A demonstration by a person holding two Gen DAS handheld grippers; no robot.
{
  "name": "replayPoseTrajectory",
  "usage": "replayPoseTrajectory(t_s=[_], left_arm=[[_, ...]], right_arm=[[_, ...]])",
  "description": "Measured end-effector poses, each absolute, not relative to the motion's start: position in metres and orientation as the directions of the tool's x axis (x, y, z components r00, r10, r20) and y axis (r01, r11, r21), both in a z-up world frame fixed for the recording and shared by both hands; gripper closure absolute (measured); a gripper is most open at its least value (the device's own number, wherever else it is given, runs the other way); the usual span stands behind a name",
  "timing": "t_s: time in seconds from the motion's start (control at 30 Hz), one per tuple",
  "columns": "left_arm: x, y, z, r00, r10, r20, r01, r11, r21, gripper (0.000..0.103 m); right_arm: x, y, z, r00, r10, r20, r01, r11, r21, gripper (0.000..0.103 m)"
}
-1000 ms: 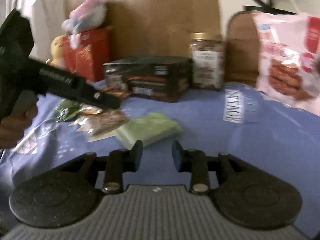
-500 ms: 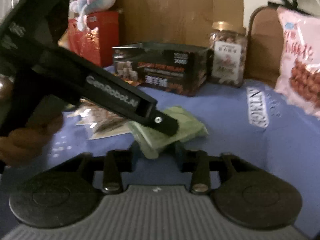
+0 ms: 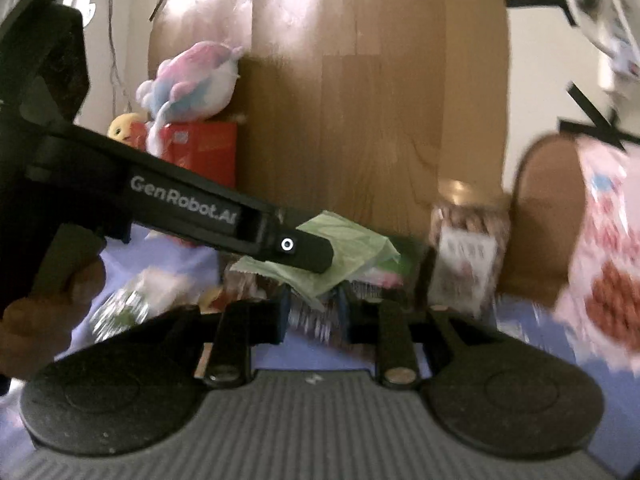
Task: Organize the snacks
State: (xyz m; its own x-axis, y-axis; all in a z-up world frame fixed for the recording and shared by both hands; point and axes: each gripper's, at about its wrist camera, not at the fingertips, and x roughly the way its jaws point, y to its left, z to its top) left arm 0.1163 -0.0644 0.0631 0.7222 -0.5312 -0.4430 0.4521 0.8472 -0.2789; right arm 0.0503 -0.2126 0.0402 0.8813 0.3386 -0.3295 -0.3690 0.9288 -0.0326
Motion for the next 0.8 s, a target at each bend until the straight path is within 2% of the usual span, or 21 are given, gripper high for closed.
replayPoseTrajectory(t_s=[0.07,0.1,0.17,0.27,0.4,0.53,0.8], left_arm=[[0.140,-0.064,0.060,0.745,-0.480,-0.463,0.415,0.877,-0.242,0.068],[0.148,-0.060,0.058,0.758,-0.440,-0.481,0.377,0.898,-0.228,0.070],[0.150,-0.041,0.058,0.775,-0.426,-0.466,0.340,0.904,-0.260,0.070],[0.133,-0.005,0.055,0.798,-0.420,-0.432,0.308,0.900,-0.307,0.070],[0.107,0.023,0.045,0.824,-0.306,-0.477,0.206,0.946,-0.250,0.070],[0.080,0.036,0.032,0.819,-0.241,-0.521,0.151,0.966,-0.210,0.071],[0.042,0.021,0.023,0.797,-0.238,-0.555,0.157,0.969,-0.190,0.070]], right_arm=[[0.078,-0.201,0.038,0.902,0.279,-0.329,-0.317,0.946,-0.067,0.074],[0.089,-0.197,0.035,0.914,0.237,-0.330,-0.281,0.955,-0.093,0.074],[0.099,-0.200,0.029,0.922,0.173,-0.346,-0.221,0.970,-0.104,0.074],[0.083,-0.219,0.025,0.904,0.247,-0.349,-0.244,0.968,0.055,0.074],[0.058,-0.227,0.015,0.871,0.318,-0.374,-0.265,0.946,0.187,0.074],[0.038,-0.218,0.005,0.838,0.351,-0.417,-0.273,0.933,0.236,0.074],[0.007,-0.211,0.011,0.817,0.344,-0.463,-0.217,0.927,0.306,0.073]])
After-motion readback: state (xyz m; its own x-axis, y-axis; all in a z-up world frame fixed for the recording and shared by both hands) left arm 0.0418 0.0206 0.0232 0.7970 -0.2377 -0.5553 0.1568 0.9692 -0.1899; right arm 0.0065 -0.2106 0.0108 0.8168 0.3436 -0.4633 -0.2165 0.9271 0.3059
